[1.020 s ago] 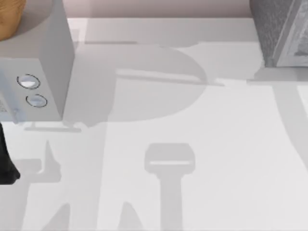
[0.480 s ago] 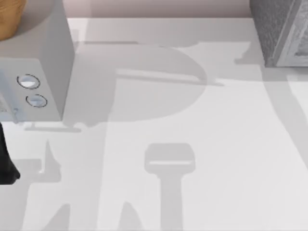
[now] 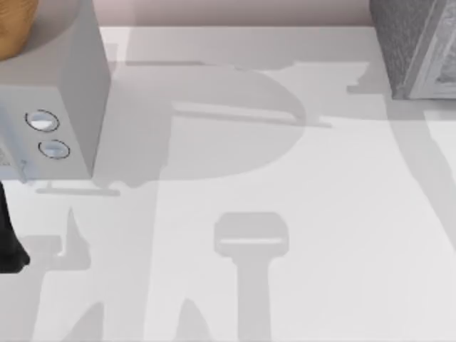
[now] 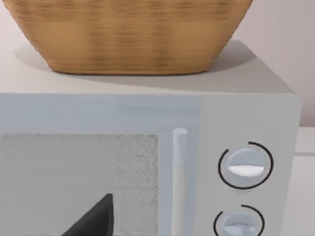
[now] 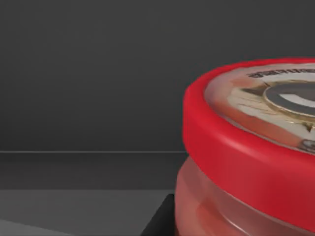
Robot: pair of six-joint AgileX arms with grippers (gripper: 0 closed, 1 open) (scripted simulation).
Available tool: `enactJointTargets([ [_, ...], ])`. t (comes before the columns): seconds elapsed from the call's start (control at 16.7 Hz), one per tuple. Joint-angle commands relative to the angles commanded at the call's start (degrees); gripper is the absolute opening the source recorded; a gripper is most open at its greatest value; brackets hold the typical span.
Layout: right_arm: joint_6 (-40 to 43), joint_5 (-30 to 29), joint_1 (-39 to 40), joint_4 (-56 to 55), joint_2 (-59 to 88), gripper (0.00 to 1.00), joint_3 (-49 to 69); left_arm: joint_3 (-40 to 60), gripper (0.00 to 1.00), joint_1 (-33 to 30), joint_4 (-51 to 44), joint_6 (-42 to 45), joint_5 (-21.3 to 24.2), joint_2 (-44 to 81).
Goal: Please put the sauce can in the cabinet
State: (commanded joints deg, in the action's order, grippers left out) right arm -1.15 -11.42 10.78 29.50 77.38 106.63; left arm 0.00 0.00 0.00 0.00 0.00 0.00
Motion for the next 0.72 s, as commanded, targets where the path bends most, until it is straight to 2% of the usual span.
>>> enactJointTargets([
  [0.72,0.10,2.09,-2.19,-1.94,14.33,0.00,12.20,0.00,1.00,0.00,0.00,0.00,0.00,0.00],
])
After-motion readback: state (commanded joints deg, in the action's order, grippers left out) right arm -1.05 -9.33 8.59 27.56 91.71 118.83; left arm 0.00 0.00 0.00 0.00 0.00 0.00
